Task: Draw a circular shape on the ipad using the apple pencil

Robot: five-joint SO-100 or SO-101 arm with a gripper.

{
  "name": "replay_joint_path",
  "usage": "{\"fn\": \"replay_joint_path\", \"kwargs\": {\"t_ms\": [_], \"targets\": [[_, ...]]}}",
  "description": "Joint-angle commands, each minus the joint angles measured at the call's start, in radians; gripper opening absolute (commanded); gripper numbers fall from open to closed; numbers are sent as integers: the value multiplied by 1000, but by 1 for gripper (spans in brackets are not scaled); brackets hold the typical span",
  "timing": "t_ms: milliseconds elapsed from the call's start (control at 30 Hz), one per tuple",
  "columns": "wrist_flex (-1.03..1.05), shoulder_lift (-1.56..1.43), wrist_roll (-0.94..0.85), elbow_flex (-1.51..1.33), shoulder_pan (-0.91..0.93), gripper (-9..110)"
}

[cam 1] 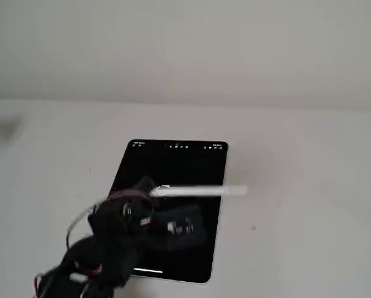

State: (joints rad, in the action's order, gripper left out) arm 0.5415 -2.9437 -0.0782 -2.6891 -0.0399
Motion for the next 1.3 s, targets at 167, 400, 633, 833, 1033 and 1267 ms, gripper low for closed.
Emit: {"fn": "replay_joint_path", "kwargs": {"t_ms": [167, 400, 633, 833, 1033, 1267], "targets": [[135, -380, -46, -258, 43, 0], [235, -380, -34, -342, 34, 0], [310, -380, -60, -410, 26, 0], [321, -380, -66, -419, 9, 0], [321, -380, -66, -419, 9, 0], [321, -380, -66, -419, 9, 0]]}}
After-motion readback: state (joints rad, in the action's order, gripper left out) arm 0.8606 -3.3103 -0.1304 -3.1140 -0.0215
